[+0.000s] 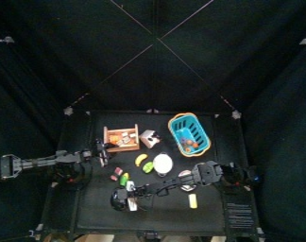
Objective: Grab salmon sushi
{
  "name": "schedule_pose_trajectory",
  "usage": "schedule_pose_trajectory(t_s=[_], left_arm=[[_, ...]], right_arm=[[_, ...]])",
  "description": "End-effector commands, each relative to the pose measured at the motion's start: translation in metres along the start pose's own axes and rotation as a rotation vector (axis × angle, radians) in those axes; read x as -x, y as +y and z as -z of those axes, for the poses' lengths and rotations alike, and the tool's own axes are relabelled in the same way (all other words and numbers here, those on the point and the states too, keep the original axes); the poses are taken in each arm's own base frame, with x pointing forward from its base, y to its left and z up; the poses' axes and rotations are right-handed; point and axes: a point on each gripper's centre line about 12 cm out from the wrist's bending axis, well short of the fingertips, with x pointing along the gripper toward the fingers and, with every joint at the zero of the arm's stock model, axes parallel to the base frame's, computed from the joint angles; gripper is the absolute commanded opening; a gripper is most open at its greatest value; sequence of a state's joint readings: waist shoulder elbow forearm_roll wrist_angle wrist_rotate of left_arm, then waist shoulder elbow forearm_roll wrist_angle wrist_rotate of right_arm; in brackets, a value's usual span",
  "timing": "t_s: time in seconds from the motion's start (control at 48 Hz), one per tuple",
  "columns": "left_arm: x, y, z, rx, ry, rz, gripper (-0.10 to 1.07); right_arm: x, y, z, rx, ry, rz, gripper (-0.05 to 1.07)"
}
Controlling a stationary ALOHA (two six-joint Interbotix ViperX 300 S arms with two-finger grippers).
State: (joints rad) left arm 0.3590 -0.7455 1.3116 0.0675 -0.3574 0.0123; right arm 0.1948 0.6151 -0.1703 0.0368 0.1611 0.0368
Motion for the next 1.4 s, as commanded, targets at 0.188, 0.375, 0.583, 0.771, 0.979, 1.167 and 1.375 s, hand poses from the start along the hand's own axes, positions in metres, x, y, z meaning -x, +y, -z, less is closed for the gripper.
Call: schedule_pose_trajectory(t_s=[0.188,0.375,0.583,0.771,0.979,1.167,1.375], left_arm=[[-0.003,-0.002,-0.004,0.076,0.029,-0.002,0.77],[-0.007,-0.011,-0.008,0.205,0.193,0.027,0.77],[0.001,-0.037,-0.012,0.283,0.436,0.151,0.77],[0.015,-0.058,-0.011,0.312,0.549,0.252,0.77],[0.03,-0.08,0.005,0.445,0.677,0.349,0.77],[0.035,-0.083,0.022,0.506,0.716,0.348,0.77],[0.033,-0.082,0.038,0.531,0.74,0.309,0.77]], right_arm=[[0.094,-0.006,-0.06,-0.056,-0.17,-0.001,0.96],[0.138,-0.01,-0.048,-0.06,-0.212,0.007,0.96],[0.169,-0.012,-0.02,-0.075,-0.222,0.012,0.96],[0.181,-0.014,0.0,-0.105,-0.208,0.016,0.96],[0.179,-0.019,0.013,-0.12,-0.184,0.027,0.96],[0.179,-0.021,0.021,-0.128,-0.166,0.033,0.96],[0.184,-0.029,0.033,-0.157,-0.144,0.05,0.96]])
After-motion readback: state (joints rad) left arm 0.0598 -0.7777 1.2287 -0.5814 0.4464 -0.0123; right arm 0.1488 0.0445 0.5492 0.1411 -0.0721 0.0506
